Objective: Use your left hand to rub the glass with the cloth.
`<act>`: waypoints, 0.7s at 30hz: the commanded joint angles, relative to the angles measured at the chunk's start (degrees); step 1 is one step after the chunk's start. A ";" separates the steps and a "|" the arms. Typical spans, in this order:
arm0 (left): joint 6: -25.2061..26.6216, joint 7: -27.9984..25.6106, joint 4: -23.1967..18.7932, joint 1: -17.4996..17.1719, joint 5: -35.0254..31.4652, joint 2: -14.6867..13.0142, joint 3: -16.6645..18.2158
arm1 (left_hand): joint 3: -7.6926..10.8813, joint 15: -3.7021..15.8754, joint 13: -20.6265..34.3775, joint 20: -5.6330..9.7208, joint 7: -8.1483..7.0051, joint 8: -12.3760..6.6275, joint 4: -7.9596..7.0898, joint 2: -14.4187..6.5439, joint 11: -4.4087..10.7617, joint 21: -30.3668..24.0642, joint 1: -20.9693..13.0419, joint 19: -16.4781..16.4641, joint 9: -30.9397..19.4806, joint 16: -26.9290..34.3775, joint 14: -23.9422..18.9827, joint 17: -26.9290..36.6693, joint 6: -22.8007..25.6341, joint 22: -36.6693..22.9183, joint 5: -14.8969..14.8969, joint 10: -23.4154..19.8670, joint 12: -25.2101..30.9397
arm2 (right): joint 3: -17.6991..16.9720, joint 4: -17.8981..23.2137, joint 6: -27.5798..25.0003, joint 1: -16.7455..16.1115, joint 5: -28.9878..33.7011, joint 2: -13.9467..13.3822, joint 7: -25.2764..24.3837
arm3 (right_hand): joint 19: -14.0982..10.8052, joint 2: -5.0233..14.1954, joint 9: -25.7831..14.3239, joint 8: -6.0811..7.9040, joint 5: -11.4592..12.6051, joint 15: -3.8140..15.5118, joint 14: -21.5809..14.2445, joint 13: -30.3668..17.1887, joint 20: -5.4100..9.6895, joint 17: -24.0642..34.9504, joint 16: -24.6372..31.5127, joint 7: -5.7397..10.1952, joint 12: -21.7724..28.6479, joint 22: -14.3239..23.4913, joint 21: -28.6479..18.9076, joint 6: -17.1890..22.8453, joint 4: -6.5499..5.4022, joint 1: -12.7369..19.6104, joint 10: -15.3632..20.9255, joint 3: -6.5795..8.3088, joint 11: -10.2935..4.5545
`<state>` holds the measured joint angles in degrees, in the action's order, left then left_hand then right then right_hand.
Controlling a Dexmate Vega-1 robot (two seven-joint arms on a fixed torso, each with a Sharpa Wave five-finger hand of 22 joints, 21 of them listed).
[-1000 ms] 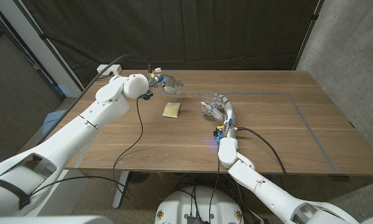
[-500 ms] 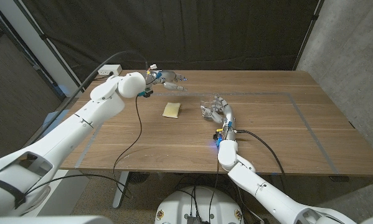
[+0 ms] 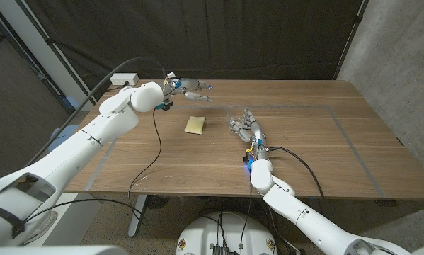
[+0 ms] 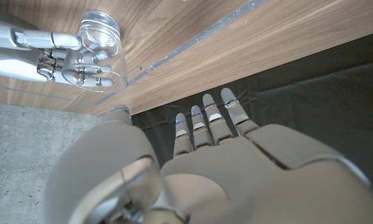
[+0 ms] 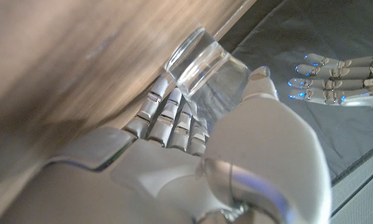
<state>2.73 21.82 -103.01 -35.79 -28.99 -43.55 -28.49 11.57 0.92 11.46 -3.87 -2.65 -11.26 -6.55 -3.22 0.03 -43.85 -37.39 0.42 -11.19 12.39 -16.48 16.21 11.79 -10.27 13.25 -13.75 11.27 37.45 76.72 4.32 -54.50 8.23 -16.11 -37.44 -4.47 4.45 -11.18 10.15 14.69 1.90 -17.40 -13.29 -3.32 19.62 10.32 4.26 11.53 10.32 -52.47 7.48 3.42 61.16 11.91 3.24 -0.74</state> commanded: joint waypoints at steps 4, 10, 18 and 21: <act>1.09 -1.76 -1.83 -1.63 1.55 -1.33 0.63 | -0.02 -0.08 0.06 -0.21 -0.24 -0.06 0.41 0.00 0.16 0.23 -0.33 -0.15 0.04 0.25 -0.24 0.08 0.20 -0.09 -0.13 -0.39 0.22 | 0.29 6.82 -3.55 0.36 -1.75 -5.41 8.73 | 9.98 -4.02 -0.04 0.19 2.25 -4.39 11.61 0.61 -4.73 -1.86 0.14 -4.65 -0.62 0.13 5.62 -12.19 -2.83 -8.77 -12.91 -4.12 5.62; 1.42 -4.20 -2.21 -3.61 2.05 -1.79 1.82 | -0.09 -0.20 0.07 -0.24 -0.36 -0.04 0.39 -0.04 0.23 0.35 -0.27 -0.15 0.05 0.16 0.11 0.01 0.10 -0.10 -0.19 -0.57 0.29 | -0.61 7.22 -1.48 -0.12 -2.40 -5.78 8.01 | 11.41 -5.55 -0.10 0.48 2.66 -5.63 14.87 0.64 -8.41 -2.54 0.31 -5.53 -0.23 -0.01 7.43 -14.39 -4.54 -12.97 -15.43 -6.56 6.60; 0.56 -11.61 -1.53 -8.71 6.99 -0.87 6.28 | -0.50 -0.94 0.10 -0.79 -0.64 0.16 0.24 0.13 -0.12 0.63 0.22 -0.21 0.09 -0.45 1.88 -0.20 -0.54 -0.12 -0.42 -1.02 0.47 | -2.09 8.45 0.80 -1.21 -2.92 -6.12 5.85 | 11.51 -7.04 -0.13 1.67 2.89 -6.18 14.06 0.74 -7.86 -3.24 1.32 -5.24 1.25 0.02 8.85 -11.86 -6.83 -18.27 -13.29 -9.37 6.75; 1.11 -15.66 -2.08 -11.21 7.76 -0.32 8.20 | -0.84 -1.82 0.11 -1.41 -1.21 0.40 -0.03 0.12 -0.63 1.16 0.85 0.50 0.10 -0.91 3.47 -0.34 -1.44 -0.12 -0.68 -0.06 0.17 | -2.82 7.90 3.60 -1.37 -4.21 -6.15 5.91 | 10.13 -7.04 -0.12 2.09 3.01 -6.20 13.43 0.84 -6.84 -3.56 1.64 -5.08 1.89 0.03 8.85 -10.42 -7.82 -20.29 -11.85 -10.23 6.86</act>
<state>3.71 15.38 -104.65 -40.26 -25.07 -44.87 -25.65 11.30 -0.32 11.47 -4.45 -3.50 -11.11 -6.33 -3.20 0.09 -43.06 -37.37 0.56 -10.91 11.84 -13.99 15.94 10.94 -10.26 12.80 -14.23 11.27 36.46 83.89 2.74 -55.04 6.10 -21.50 -30.64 6.27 -2.55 -11.19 11.68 17.23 -4.02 -3.30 -12.50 -10.18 16.21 11.28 -0.91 12.81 10.28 -43.62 -3.95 -3.81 42.14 -0.92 -6.26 5.89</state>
